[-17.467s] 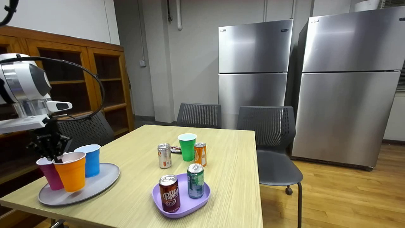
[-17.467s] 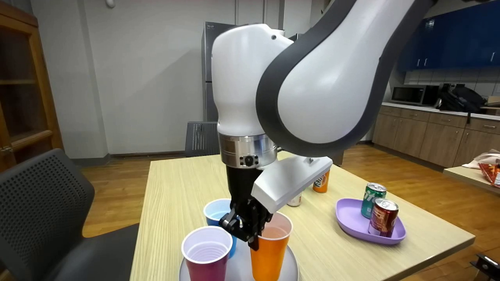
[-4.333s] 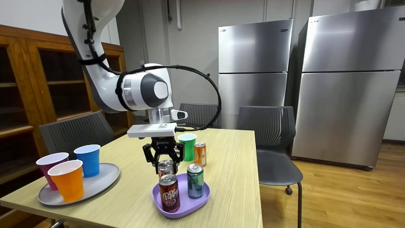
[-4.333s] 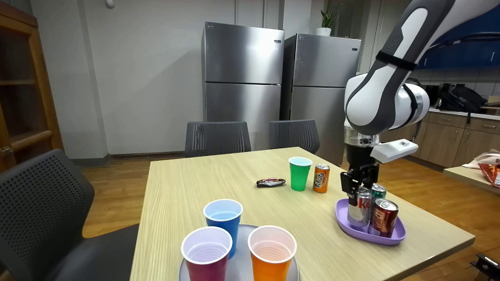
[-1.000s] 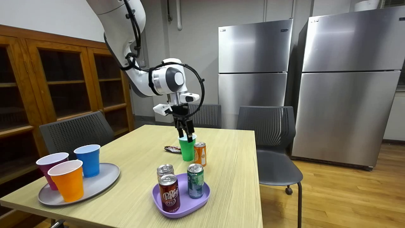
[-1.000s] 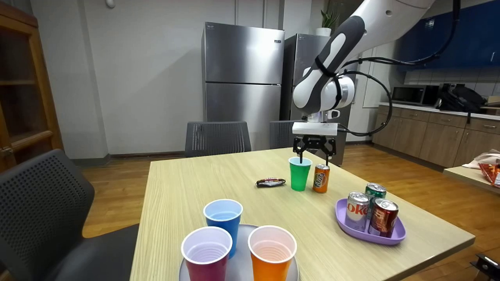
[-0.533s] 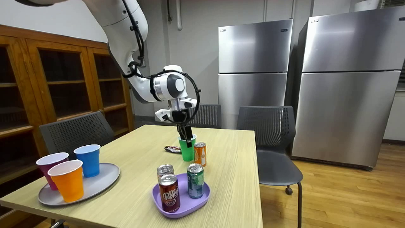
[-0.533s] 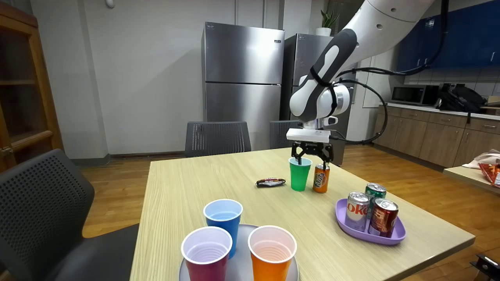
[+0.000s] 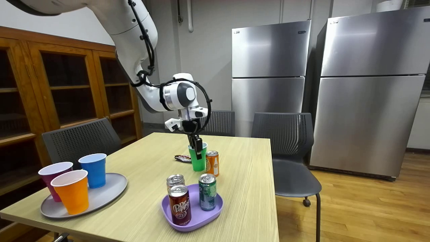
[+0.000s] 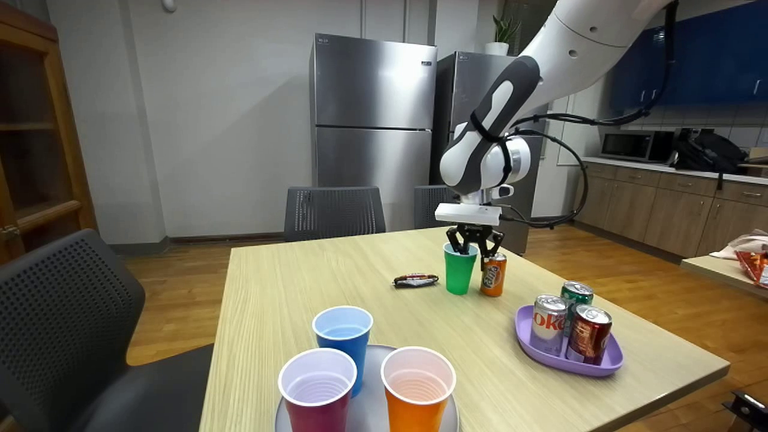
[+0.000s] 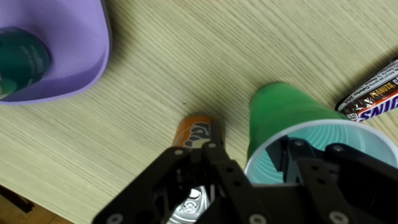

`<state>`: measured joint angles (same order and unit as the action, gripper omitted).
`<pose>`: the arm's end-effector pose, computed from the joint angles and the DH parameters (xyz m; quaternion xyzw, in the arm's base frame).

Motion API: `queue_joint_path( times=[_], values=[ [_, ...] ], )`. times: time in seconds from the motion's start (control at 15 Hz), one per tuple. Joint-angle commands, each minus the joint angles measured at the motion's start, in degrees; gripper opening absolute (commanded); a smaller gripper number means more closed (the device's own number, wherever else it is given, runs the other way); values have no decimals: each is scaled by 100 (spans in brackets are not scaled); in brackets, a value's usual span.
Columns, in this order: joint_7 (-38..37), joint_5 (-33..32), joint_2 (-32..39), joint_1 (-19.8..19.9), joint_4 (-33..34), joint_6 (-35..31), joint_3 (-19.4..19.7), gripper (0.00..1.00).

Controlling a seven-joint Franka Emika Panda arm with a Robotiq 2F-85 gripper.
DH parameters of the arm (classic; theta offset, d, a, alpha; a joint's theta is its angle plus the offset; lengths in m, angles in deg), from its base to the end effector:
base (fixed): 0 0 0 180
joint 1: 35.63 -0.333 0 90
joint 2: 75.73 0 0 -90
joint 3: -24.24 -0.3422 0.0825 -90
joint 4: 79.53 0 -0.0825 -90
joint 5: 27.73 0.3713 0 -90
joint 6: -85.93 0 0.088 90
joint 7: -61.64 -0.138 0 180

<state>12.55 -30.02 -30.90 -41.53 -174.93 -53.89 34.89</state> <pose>0.6883 -0.0448 0.1539 0.9071 -0.4137 0.0312 0.0717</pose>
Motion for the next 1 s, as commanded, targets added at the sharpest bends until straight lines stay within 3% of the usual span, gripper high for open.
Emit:
queue_joint_path(
  times=[0.0, 0.07, 0.13, 0.6, 0.93],
  values=[
    [-107, 43, 107, -67, 210, 112, 44, 12],
    [-99, 50, 107, -63, 206, 95, 39, 3],
    [-90, 50, 94, -62, 187, 80, 39, 0],
    [193, 7, -280, -34, -188, -112, -35, 1],
    [1240, 54, -954, 68, -902, -318, -355, 1]
  ],
)
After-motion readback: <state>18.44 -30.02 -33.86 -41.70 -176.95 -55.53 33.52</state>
